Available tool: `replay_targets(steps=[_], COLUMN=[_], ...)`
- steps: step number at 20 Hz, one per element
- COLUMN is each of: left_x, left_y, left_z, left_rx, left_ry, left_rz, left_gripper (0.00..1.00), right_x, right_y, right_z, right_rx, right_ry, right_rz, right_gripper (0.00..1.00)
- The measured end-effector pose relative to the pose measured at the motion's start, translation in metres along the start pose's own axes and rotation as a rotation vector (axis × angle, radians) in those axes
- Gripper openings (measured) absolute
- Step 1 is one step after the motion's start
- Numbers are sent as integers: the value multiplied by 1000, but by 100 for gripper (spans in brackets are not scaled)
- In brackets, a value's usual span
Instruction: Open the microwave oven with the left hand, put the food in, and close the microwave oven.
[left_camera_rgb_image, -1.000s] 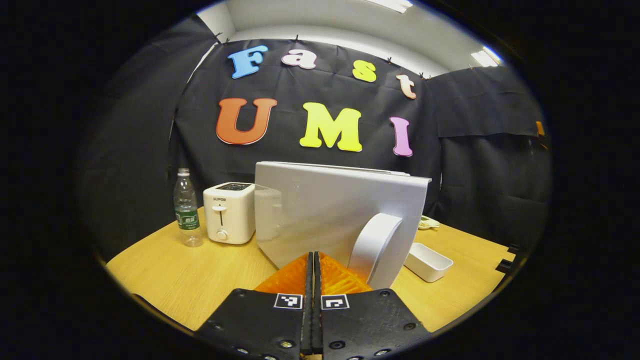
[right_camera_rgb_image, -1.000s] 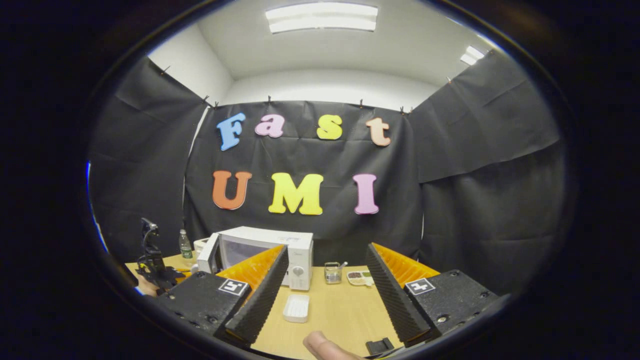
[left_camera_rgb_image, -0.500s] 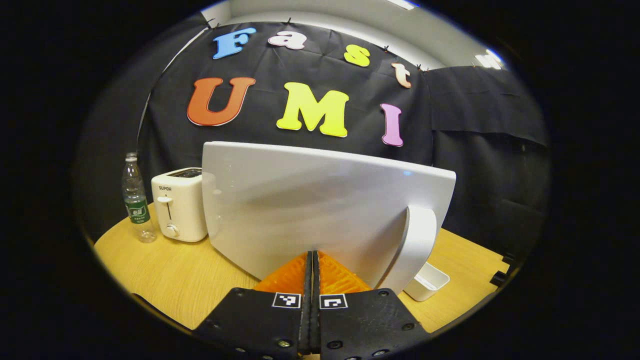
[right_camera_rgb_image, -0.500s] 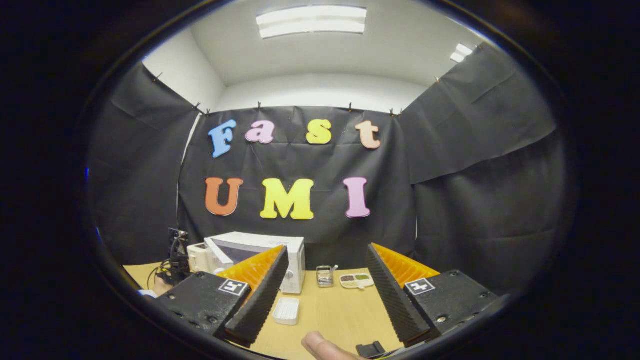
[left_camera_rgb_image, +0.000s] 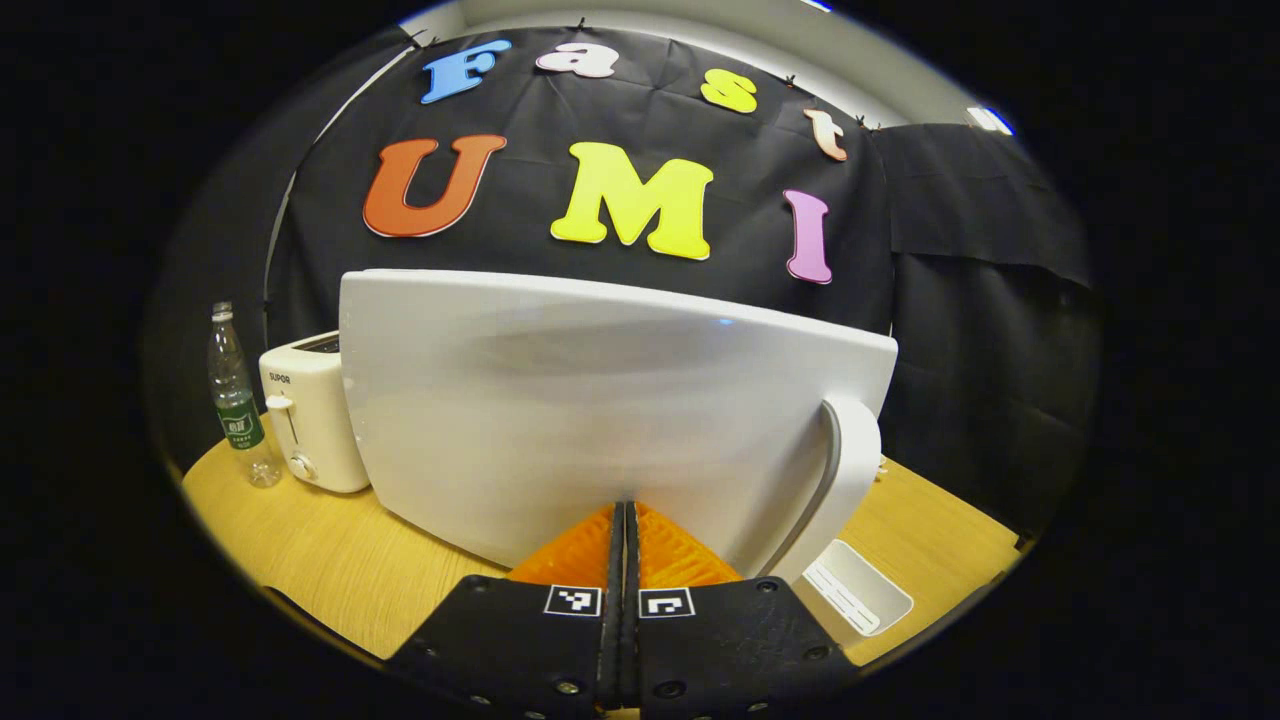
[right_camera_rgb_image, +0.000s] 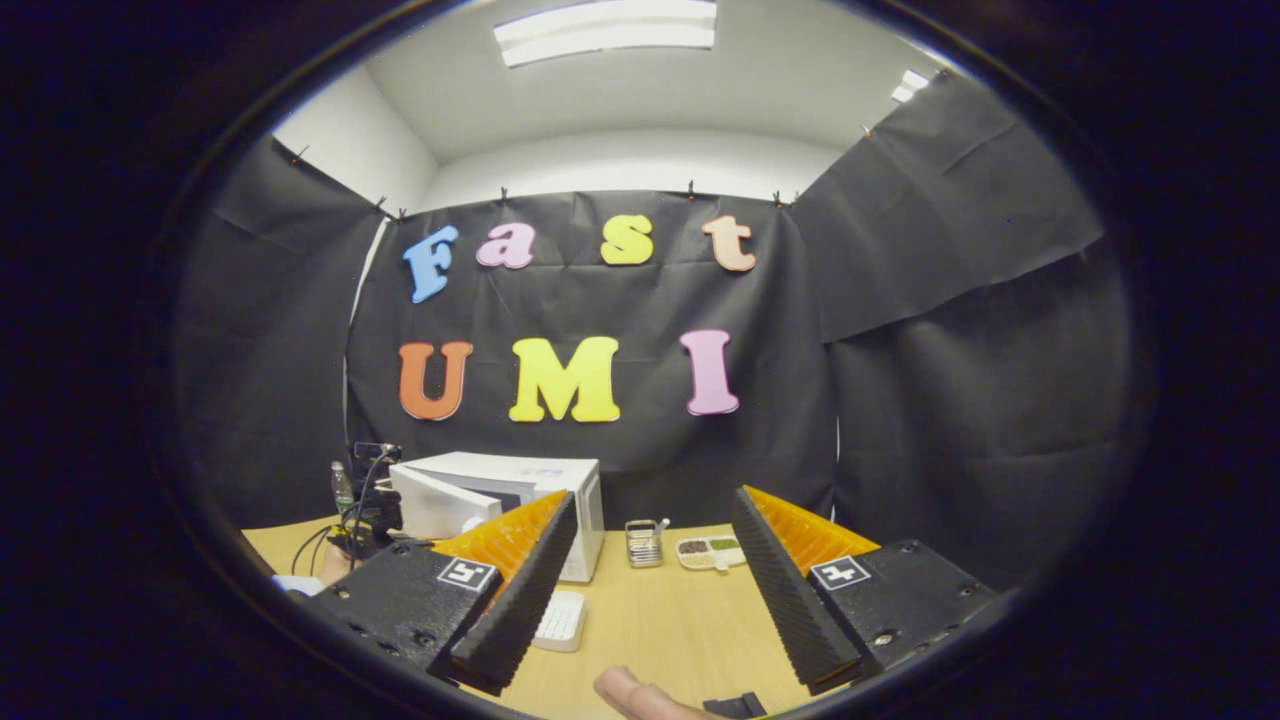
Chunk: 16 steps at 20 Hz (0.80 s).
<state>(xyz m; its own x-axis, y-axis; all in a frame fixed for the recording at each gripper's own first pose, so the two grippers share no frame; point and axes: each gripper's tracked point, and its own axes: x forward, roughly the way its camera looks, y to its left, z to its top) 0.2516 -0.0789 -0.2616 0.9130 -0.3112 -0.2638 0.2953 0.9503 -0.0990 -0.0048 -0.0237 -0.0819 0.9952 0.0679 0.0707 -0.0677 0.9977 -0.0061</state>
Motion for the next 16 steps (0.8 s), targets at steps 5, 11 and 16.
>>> replay_targets(steps=[5,11,16], left_x=[27,70,81], left_y=[-9,-24,-21], left_z=[22,22,22], left_rx=[9,-13,3], left_ry=[-27,-30,-37], left_rz=[22,53,101], left_gripper=[0,0,0], right_x=[26,35,26], right_y=[-12,-28,-34], right_z=[-17,-33,-37], right_rx=[23,-23,-39], right_ry=[21,31,36], right_rz=[19,18,2], right_gripper=[99,99,99])
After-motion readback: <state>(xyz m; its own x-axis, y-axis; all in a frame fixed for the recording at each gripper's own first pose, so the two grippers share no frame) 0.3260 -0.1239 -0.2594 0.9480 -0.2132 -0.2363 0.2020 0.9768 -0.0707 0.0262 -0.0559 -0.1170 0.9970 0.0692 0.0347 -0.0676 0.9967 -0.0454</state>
